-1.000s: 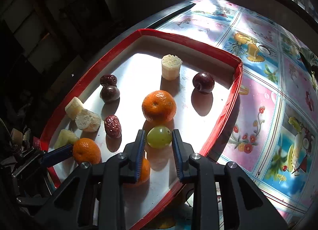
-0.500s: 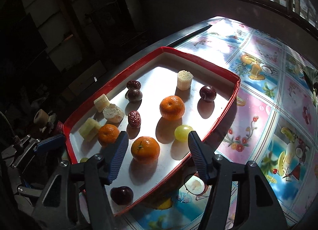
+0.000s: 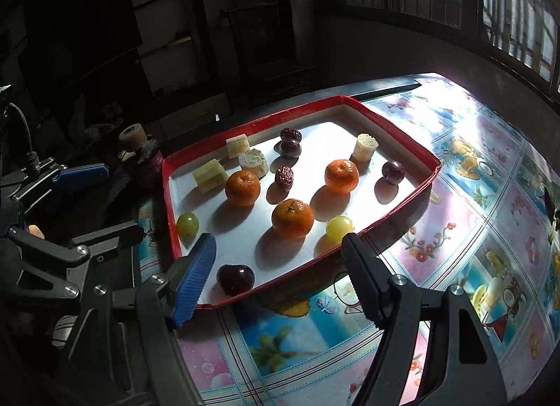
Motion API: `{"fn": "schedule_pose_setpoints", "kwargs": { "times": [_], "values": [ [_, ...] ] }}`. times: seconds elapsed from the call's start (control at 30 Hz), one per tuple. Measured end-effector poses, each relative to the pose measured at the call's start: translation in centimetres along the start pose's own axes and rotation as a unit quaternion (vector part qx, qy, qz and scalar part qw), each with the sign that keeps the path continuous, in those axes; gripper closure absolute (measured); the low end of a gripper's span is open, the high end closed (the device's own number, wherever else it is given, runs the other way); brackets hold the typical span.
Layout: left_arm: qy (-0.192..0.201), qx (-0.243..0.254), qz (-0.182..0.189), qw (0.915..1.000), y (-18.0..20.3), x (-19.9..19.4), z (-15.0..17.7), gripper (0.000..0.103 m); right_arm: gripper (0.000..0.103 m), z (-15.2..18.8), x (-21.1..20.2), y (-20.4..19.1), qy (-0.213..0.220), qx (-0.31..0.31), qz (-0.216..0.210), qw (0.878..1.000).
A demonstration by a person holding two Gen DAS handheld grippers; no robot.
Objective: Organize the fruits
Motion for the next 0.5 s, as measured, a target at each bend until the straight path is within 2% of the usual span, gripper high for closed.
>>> {"fn": "schedule_pose_setpoints", "kwargs": {
  "times": [0.27,0.5],
  "values": [
    [0.003,-0.001,-0.009,1.0,-0.5,-0.9,0.4,0.02,0.023,1.1,-1.5,-2.0,0.015,-0.039,-0.03,0.999],
    [0.019,-0.004,-0.019,0.9996,-0.8,-1.8,0.5,0.02,0.023,1.9,-1.6,-2.5,0.013,-0.053,-0.031,0.998]
  ]
}}
Point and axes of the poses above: each gripper's, at about its wrist camera, not at the fingertips, and x roughly the way its jaws point, y to its right, z to its underside, the point moved 1 cm from there along x, roughly the way its jaws point, and after that the axes turned 15 degrees about y, right-handed, at the moved point
